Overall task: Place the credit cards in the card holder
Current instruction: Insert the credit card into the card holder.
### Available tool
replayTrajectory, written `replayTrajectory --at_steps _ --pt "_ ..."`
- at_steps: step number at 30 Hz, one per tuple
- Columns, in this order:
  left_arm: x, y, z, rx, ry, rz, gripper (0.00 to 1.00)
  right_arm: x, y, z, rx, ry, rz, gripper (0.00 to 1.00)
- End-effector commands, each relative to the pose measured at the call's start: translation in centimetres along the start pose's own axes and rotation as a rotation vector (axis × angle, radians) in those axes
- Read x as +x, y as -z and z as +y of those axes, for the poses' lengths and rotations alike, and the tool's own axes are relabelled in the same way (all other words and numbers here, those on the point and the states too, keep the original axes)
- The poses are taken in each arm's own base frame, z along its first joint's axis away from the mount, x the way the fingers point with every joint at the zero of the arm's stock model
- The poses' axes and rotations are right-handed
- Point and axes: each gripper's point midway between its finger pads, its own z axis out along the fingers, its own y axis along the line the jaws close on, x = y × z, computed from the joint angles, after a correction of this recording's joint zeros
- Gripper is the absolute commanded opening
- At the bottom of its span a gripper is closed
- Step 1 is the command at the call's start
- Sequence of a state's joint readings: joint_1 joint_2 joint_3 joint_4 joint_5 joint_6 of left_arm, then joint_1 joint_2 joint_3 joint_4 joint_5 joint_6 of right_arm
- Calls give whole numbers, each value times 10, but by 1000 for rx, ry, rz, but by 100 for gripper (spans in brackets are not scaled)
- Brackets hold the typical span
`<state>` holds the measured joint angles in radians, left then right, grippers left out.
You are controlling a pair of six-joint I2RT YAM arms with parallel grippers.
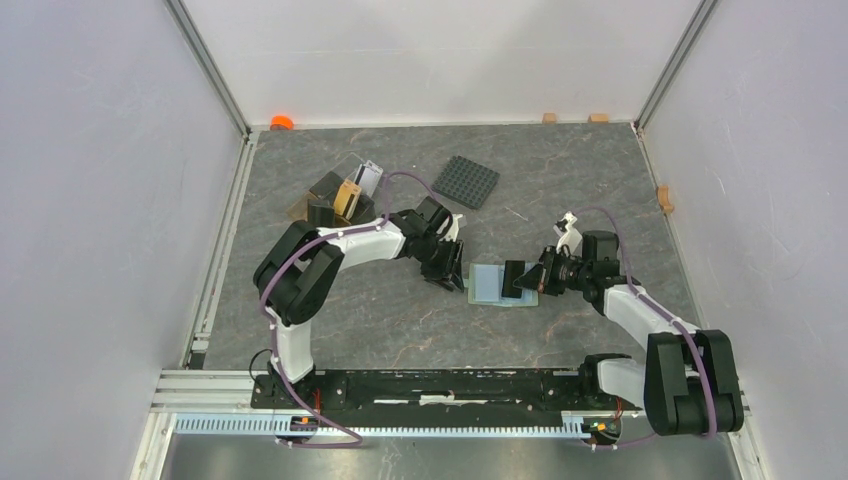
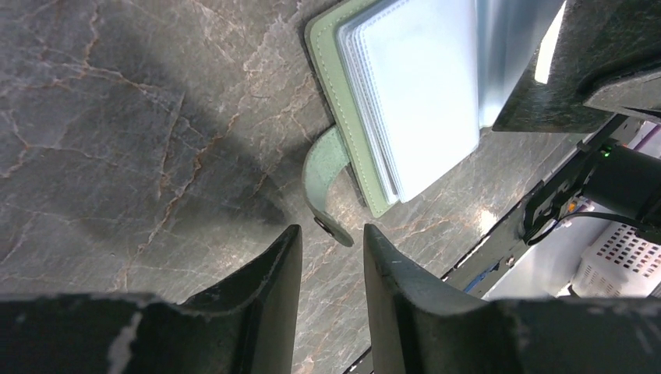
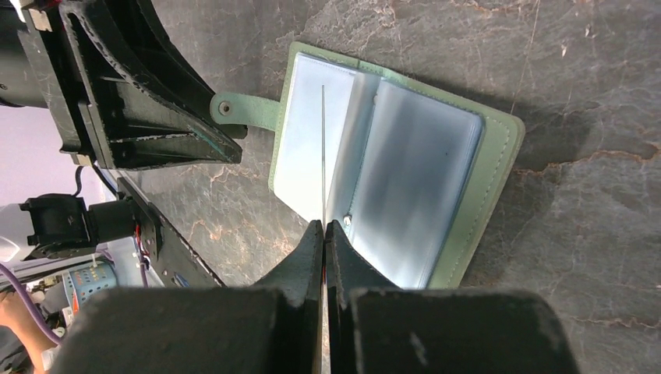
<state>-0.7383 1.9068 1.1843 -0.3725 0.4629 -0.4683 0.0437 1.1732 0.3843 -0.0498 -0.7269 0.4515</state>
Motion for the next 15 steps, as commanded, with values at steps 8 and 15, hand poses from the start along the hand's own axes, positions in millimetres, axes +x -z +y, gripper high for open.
replayTrajectory --at_steps 8,15 --pt "-10 -2 -5 -7 -4 -10 39 -11 -7 0 -29 6 -40 0" --pt "-9 -3 -6 -2 3 -4 35 -4 -11 -6 -20 -20 -31 0"
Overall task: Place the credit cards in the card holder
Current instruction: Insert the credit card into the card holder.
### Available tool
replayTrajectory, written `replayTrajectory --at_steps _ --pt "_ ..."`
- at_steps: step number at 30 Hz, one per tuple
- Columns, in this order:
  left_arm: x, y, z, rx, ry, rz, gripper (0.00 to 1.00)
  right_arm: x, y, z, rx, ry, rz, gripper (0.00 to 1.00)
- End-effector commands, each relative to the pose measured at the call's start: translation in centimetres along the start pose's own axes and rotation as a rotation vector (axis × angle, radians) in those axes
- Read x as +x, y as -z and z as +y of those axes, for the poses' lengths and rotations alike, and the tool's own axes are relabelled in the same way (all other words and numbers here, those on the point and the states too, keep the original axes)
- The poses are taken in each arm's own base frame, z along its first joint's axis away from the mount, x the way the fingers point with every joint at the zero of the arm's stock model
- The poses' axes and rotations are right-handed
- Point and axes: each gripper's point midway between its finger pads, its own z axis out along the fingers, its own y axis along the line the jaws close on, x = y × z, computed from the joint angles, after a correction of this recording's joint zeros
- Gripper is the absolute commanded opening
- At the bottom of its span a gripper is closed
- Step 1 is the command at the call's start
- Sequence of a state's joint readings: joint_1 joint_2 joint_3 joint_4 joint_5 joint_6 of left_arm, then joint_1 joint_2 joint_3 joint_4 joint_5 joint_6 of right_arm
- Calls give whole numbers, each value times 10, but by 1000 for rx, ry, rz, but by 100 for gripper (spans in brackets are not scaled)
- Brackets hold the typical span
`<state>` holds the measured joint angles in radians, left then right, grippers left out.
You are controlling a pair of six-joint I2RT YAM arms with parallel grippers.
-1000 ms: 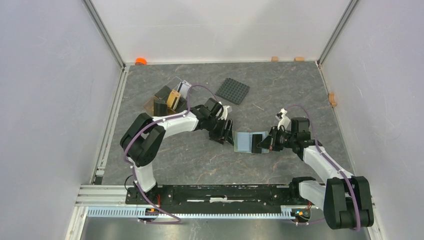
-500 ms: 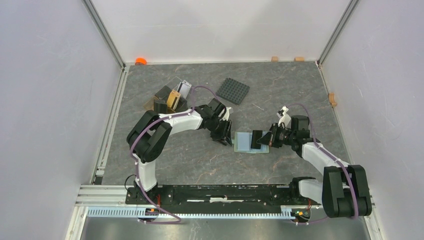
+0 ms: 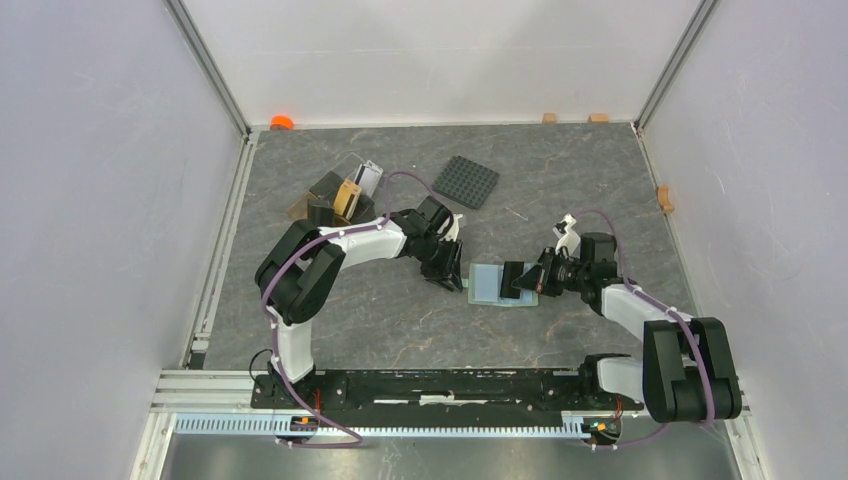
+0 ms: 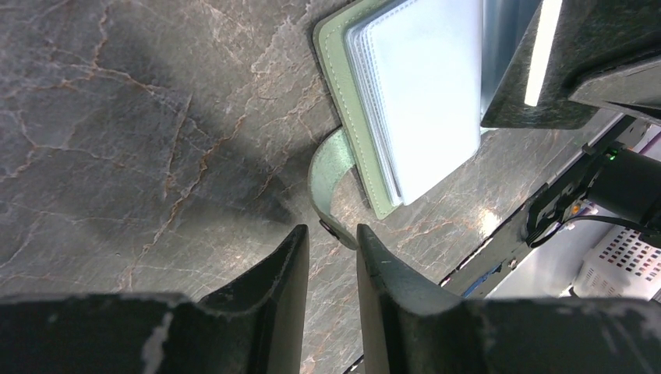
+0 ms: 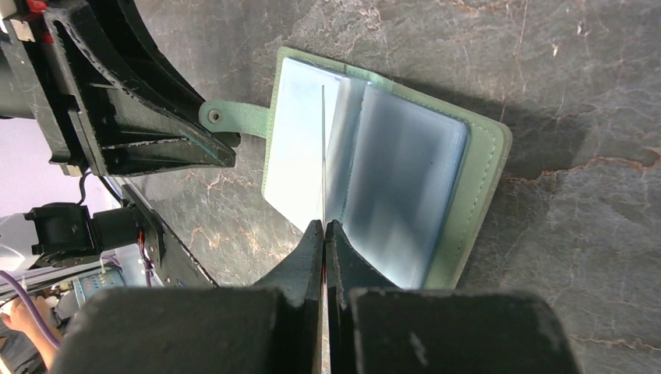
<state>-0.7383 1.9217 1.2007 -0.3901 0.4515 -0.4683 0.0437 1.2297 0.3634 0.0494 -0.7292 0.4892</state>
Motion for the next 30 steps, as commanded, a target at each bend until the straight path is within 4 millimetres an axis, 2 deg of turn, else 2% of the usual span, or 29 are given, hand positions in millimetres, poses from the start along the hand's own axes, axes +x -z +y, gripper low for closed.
replayTrajectory --at_steps 1,11,23,30 --pt "-8 -1 -9 14 -3 -11 34 -1 -3 -2 -12 -1 -15 0" --pt "1 -11 -10 17 0 25 26 10 -5 -2 -35 -57 -14 0" --pt "2 -13 -4 -17 -1 25 6 -16 3 11 -35 -78 -122 0" --pt "1 -11 -6 -14 -4 19 3 -10 -1 4 -23 -102 -116 0"
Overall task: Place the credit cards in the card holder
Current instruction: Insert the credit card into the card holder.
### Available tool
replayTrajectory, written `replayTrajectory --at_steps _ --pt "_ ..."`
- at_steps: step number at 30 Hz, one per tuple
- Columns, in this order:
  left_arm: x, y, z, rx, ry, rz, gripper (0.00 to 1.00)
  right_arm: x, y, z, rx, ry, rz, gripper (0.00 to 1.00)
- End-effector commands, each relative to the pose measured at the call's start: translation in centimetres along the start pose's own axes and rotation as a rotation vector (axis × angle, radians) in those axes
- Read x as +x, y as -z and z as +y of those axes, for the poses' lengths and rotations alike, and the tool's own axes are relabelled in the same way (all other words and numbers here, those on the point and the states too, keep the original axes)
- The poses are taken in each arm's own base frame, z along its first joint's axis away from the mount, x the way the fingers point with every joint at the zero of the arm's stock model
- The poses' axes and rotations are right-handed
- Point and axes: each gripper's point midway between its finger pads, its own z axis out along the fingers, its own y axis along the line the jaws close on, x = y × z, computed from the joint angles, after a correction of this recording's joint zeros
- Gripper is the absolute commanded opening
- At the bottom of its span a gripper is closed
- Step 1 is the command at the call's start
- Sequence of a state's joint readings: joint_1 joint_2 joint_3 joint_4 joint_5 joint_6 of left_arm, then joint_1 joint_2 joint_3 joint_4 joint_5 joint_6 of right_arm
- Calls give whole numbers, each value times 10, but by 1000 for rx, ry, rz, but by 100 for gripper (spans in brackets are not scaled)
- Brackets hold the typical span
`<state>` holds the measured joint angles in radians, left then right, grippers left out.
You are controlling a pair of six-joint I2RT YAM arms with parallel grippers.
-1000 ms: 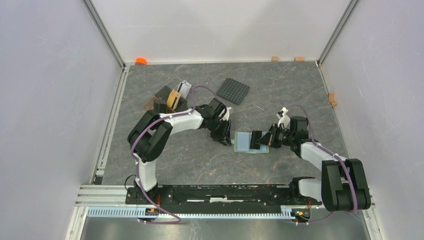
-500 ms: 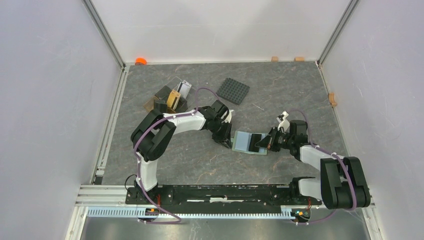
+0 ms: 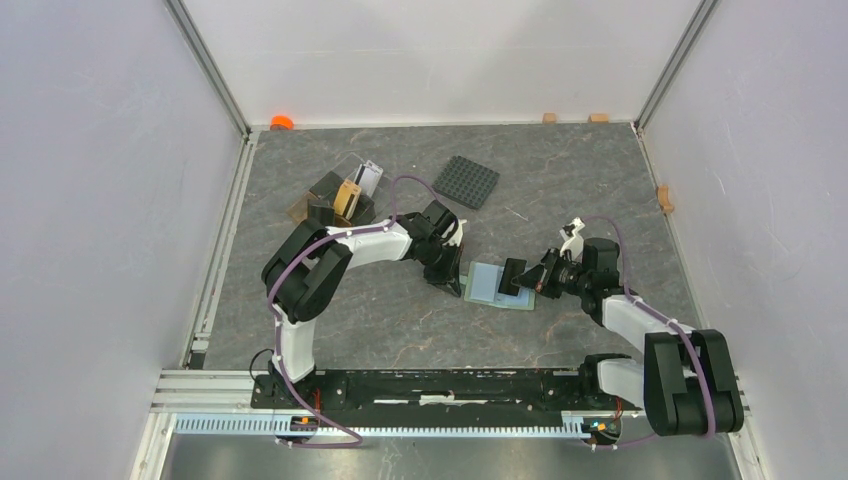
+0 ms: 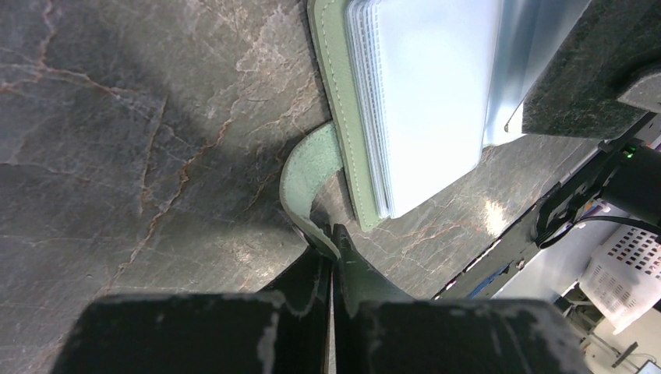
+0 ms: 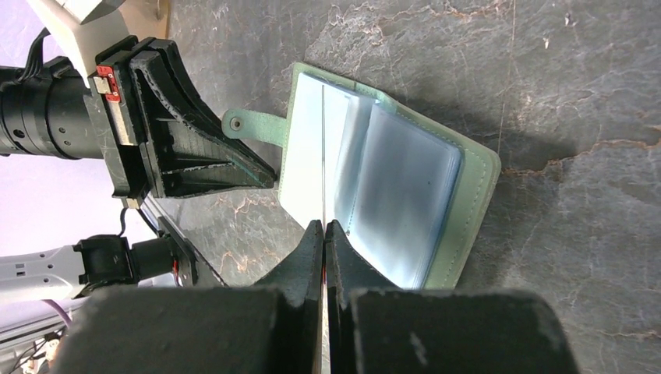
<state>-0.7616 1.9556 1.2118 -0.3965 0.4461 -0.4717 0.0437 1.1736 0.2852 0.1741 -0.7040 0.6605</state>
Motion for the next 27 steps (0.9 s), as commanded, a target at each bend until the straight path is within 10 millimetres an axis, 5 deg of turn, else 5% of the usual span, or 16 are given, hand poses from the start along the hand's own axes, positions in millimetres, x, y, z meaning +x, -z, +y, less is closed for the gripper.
replayTrajectory --at_steps 1,27 --pt "-7 1 -5 -2 -2 -15 3 -7 -3 0 -11 -5 -36 0" --pt "-6 -1 -7 9 4 -4 2 2 -10 3 -56 -68 -34 0"
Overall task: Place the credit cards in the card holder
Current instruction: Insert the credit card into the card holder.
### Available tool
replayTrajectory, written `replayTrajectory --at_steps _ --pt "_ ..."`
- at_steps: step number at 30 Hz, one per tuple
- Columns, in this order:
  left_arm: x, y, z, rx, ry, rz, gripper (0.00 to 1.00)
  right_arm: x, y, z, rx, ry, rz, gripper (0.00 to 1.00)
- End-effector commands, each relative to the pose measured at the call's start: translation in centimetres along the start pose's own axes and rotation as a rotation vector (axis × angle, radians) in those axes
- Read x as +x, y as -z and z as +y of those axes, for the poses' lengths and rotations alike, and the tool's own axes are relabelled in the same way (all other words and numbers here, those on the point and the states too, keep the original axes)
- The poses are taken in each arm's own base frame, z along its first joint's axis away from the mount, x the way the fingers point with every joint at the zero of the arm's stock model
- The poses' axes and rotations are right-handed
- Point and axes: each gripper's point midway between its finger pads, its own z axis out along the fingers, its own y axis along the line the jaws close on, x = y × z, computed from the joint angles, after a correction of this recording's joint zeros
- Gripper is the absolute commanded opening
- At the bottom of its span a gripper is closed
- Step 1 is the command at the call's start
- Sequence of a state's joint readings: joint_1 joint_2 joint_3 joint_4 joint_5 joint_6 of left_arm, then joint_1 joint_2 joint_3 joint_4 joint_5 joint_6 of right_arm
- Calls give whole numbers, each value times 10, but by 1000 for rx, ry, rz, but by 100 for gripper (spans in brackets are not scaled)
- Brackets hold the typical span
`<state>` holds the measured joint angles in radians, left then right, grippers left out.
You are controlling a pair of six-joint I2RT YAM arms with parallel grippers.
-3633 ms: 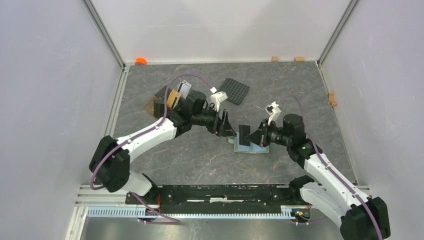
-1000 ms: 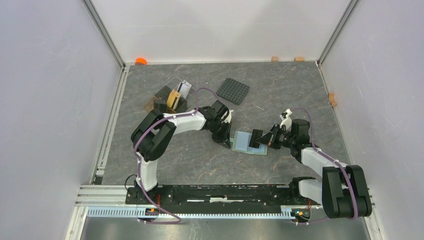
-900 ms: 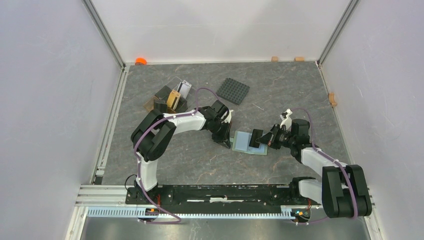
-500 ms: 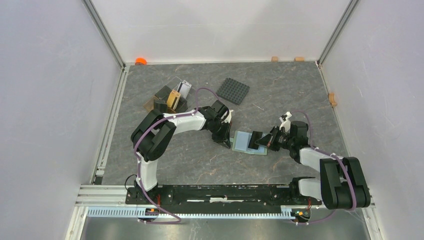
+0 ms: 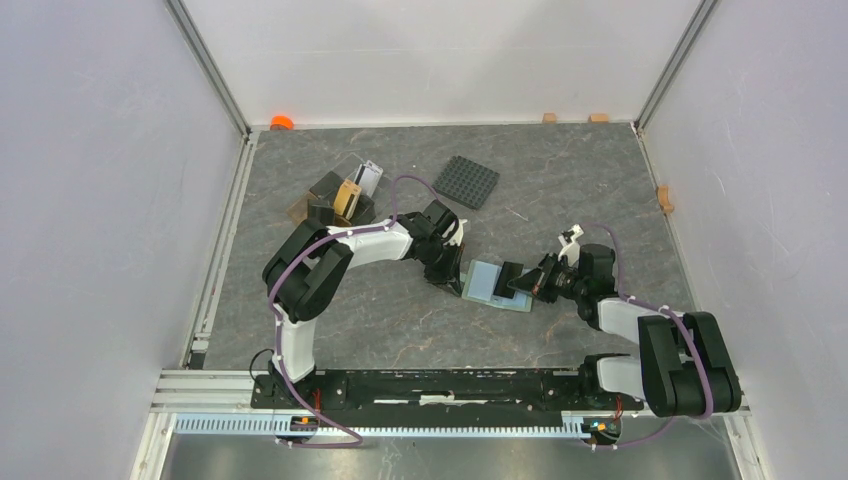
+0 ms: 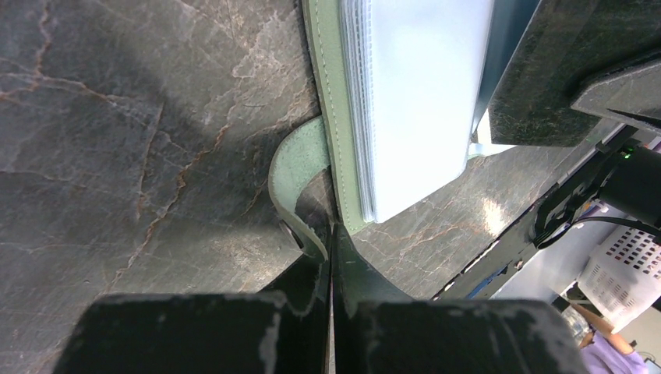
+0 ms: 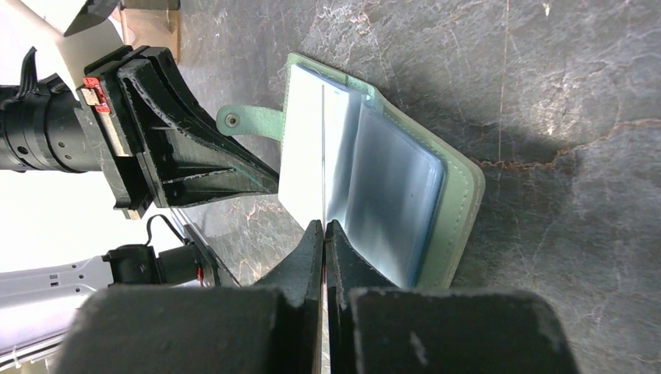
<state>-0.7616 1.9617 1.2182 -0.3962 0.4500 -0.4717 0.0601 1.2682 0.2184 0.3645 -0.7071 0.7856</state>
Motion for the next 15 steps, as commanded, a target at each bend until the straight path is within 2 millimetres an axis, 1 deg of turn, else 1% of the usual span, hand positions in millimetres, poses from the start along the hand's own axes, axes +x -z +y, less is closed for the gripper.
replayTrajectory --at_steps 1,10,15 --pt "-5 -1 -5 4 4 -5 2 -7 1 8 -30 28 -32 0" --pt "-4 -1 -6 9 5 0 2 1 -4 -5 2 8 -17 0" --pt "-4 -2 -6 9 5 2 2 6 -7 -4 -11 -7 -4 0"
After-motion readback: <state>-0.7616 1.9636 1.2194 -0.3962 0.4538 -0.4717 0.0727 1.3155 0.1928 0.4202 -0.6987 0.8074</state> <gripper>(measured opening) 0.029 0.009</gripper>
